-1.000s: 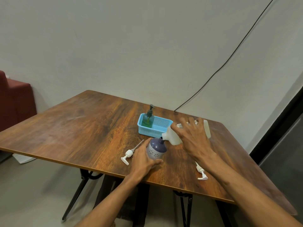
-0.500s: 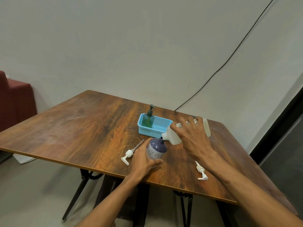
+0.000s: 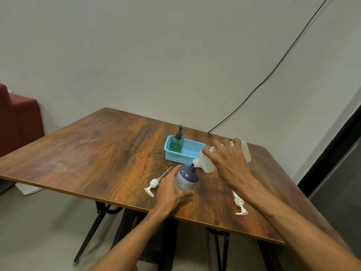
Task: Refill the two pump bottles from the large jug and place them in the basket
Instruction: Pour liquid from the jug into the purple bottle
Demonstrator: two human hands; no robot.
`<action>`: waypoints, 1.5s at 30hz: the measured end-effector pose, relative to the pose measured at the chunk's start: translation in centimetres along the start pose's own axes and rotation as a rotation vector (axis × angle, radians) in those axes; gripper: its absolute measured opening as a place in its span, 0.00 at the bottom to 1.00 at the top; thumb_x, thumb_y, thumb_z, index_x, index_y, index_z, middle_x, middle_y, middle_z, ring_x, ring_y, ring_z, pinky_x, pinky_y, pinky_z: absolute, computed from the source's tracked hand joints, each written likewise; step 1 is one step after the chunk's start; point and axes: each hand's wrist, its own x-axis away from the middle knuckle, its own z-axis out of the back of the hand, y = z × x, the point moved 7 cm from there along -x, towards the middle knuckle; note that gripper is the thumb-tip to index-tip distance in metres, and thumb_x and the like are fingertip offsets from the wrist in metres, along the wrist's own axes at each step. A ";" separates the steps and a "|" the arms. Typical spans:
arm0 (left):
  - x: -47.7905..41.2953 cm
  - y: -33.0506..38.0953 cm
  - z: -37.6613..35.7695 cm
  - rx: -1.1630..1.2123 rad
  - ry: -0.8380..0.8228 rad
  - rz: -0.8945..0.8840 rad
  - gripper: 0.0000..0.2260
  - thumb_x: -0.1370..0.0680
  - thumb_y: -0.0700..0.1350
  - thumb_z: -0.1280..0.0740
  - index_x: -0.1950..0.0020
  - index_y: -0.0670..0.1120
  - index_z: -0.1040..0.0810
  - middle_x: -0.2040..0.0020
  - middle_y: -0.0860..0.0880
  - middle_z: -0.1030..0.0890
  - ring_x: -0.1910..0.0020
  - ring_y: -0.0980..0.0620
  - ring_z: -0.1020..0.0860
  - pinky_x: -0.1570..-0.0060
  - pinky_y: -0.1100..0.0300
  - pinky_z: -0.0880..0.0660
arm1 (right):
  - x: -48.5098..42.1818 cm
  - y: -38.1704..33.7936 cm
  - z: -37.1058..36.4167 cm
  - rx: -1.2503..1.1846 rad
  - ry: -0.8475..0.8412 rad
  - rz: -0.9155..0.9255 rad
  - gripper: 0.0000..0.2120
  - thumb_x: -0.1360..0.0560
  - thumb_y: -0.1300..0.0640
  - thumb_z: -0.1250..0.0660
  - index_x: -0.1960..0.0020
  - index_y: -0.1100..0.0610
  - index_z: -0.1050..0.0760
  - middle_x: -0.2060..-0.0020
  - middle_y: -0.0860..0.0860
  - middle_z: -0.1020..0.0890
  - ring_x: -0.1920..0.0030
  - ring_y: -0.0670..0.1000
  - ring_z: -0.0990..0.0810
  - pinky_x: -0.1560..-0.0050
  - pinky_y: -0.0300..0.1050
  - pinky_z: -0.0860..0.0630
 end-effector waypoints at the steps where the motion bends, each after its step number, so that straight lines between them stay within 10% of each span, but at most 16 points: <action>1: 0.0 0.1 0.0 -0.001 0.000 -0.003 0.39 0.41 0.59 0.19 0.33 0.57 0.28 0.42 0.60 0.21 0.42 0.62 0.22 0.40 0.52 0.22 | 0.0 0.0 0.0 0.000 0.002 0.003 0.29 0.38 0.62 0.22 0.40 0.52 0.27 0.48 0.59 0.22 0.50 0.64 0.22 0.47 0.66 0.29; 45: 0.1 0.1 0.1 0.022 0.001 -0.002 0.40 0.41 0.58 0.19 0.32 0.57 0.29 0.41 0.60 0.21 0.41 0.63 0.23 0.39 0.55 0.23 | -0.4 -0.3 0.4 0.041 0.064 0.052 0.30 0.40 0.60 0.19 0.42 0.53 0.27 0.49 0.59 0.22 0.53 0.63 0.22 0.47 0.66 0.29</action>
